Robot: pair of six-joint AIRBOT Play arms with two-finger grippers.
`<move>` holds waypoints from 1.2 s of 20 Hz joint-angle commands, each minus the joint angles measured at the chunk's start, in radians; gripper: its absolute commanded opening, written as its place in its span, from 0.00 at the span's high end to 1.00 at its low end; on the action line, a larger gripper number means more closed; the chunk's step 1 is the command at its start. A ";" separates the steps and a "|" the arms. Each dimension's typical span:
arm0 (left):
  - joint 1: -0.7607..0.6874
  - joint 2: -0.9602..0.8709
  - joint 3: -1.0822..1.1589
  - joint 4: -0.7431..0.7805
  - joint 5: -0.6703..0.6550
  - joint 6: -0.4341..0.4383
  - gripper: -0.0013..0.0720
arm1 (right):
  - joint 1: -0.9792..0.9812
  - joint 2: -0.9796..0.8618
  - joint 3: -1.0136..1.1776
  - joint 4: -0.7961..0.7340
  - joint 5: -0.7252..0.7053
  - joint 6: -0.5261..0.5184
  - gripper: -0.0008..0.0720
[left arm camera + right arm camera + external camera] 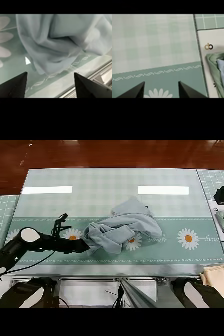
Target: Fold the shirts.
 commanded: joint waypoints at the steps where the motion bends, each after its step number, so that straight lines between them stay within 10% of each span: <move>1: -0.031 -0.080 -0.023 -0.110 0.063 0.086 0.09 | -0.053 0.003 -0.021 0.049 0.003 -0.016 0.31; 4: -0.092 -0.161 -0.023 -0.199 0.154 0.124 0.22 | -0.052 0.003 -0.021 0.072 0.005 -0.015 0.32; 5: -0.103 -0.187 -0.023 -0.221 0.172 0.124 0.72 | -0.052 0.002 -0.021 0.075 0.010 -0.015 0.32; 6: -0.104 -0.203 -0.023 -0.232 0.172 0.124 0.93 | -0.052 0.000 -0.021 0.073 0.018 -0.016 0.32; 10: -0.102 -0.210 -0.023 -0.229 0.157 0.131 0.94 | -0.073 -0.050 -0.082 0.081 0.051 -0.033 0.31; 16: -0.101 -0.205 -0.023 -0.229 0.111 0.135 0.94 | -0.166 -0.229 -0.312 0.715 0.088 -0.258 0.18; 24: -0.101 -0.205 -0.023 -0.229 0.095 0.134 0.94 | -0.058 -0.416 -0.466 0.836 0.038 -0.386 0.18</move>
